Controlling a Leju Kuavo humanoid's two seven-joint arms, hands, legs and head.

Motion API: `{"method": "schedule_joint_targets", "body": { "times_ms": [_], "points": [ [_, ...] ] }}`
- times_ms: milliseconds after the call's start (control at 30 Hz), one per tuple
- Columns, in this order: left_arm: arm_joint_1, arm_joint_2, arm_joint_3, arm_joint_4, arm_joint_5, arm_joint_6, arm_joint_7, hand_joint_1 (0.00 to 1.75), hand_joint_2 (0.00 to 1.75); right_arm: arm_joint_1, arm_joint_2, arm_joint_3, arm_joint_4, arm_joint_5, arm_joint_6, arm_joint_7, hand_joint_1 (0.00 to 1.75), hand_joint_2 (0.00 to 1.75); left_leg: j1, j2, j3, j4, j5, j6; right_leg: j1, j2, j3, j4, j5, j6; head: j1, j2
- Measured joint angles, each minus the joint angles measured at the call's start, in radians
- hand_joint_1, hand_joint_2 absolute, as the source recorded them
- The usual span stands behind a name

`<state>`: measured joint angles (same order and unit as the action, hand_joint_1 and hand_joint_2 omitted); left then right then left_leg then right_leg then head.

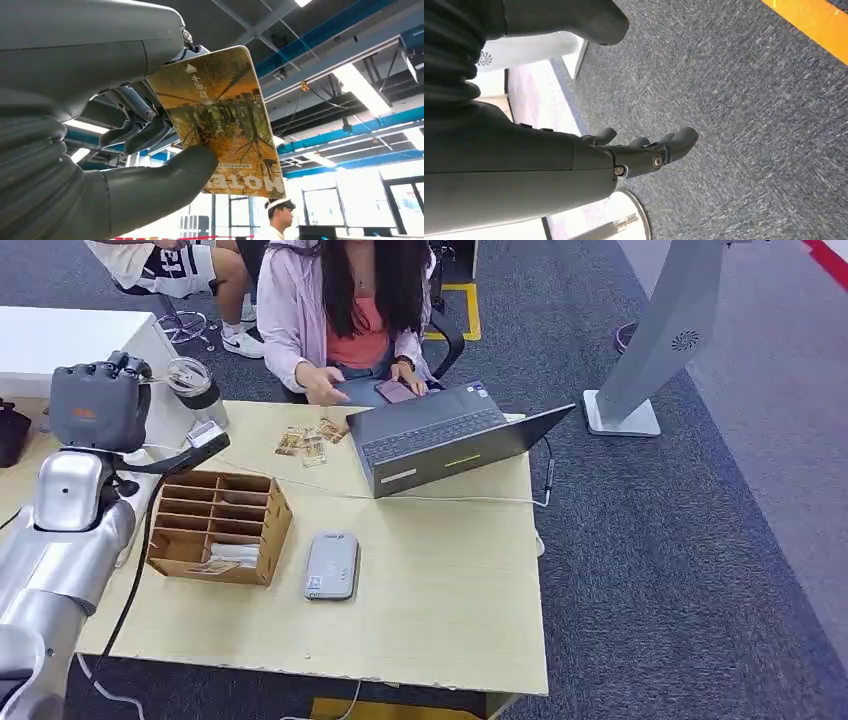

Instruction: Pass the card to the sensor for recognition and then transmit it.

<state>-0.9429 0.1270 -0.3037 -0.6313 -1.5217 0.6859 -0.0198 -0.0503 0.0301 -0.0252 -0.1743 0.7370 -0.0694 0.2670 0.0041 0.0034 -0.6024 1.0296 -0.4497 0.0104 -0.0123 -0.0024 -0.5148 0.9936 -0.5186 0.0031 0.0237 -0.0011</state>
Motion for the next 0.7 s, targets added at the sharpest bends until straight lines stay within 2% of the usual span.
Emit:
{"method": "schedule_joint_targets", "body": {
  "times_ms": [700],
  "points": [
    [-0.001,-0.001,0.0,0.0,0.0,0.003,0.001,1.75,1.75,0.0,0.0,-0.003,0.0,0.0,0.0,0.0,0.0,1.75,0.0,0.0,0.0,0.0,0.0,0.0,0.0,0.001,0.0,0.0,0.0,0.0,0.0,0.0]
  ]
}}
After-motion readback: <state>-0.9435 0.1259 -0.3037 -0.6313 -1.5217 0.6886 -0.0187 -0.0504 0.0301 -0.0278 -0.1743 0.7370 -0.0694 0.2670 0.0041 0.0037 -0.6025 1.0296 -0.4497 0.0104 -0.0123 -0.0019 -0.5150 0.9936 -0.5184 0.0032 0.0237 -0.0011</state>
